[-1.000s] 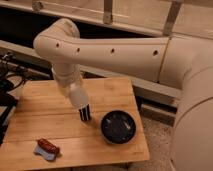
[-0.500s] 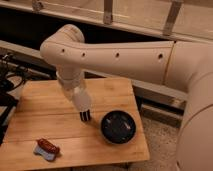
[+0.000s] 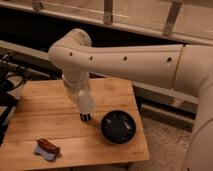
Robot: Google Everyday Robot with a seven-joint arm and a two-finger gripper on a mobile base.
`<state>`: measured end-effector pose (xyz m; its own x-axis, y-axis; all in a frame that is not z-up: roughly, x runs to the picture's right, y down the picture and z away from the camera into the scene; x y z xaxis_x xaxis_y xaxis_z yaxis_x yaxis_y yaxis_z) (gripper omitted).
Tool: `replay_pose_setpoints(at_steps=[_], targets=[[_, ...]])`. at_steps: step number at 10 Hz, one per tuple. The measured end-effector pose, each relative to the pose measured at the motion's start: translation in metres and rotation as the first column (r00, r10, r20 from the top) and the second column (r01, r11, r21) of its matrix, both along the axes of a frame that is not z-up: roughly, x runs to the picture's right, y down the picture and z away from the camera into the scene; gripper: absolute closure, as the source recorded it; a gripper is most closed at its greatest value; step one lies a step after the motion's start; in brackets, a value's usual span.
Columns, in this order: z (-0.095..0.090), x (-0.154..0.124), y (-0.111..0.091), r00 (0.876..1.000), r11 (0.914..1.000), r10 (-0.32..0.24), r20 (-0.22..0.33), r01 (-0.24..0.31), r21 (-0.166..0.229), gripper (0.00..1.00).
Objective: Place the ceramic cup over the eraser
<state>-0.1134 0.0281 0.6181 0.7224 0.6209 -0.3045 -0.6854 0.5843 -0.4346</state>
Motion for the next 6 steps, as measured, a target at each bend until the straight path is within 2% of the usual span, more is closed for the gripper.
replay_pose_setpoints(at_steps=[3, 6], targets=[[-0.002, 0.004, 0.000, 1.000, 0.9999, 0.012, 0.003, -0.012, 0.003, 1.00], [0.007, -0.002, -0.017, 0.998, 0.9986, 0.044, 0.035, -0.045, 0.027, 1.00]])
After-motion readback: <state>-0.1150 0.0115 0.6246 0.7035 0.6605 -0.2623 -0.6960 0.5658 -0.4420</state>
